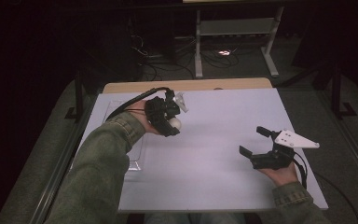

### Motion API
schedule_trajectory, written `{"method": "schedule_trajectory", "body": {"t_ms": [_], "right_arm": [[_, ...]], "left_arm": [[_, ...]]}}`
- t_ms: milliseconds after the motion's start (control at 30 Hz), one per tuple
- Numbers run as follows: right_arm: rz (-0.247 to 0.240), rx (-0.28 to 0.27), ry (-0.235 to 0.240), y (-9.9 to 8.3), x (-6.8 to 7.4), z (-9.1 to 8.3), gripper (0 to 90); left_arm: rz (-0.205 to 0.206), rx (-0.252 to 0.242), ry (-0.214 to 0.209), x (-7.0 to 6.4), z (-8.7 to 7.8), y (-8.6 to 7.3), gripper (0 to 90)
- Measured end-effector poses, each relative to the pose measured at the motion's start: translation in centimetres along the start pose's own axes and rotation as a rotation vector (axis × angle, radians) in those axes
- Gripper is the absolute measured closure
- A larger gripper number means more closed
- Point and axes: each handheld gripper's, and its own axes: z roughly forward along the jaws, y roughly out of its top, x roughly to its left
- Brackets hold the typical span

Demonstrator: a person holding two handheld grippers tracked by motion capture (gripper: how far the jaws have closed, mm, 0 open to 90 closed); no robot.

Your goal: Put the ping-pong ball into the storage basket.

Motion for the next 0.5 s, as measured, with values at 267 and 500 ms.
{"method": "schedule_trajectory", "body": {"t_ms": [267,500], "right_arm": [[0.001,-0.001,-0.001,0.0,0.0,0.0,0.0],[-0.002,0.000,-0.001,0.0,0.0,0.0,0.0]], "left_arm": [[0.004,0.025,-0.009,0.0,-0.1,-0.7,50.8],[-0.013,0.029,-0.008,0.1,-0.7,-1.8,50.8]]}}
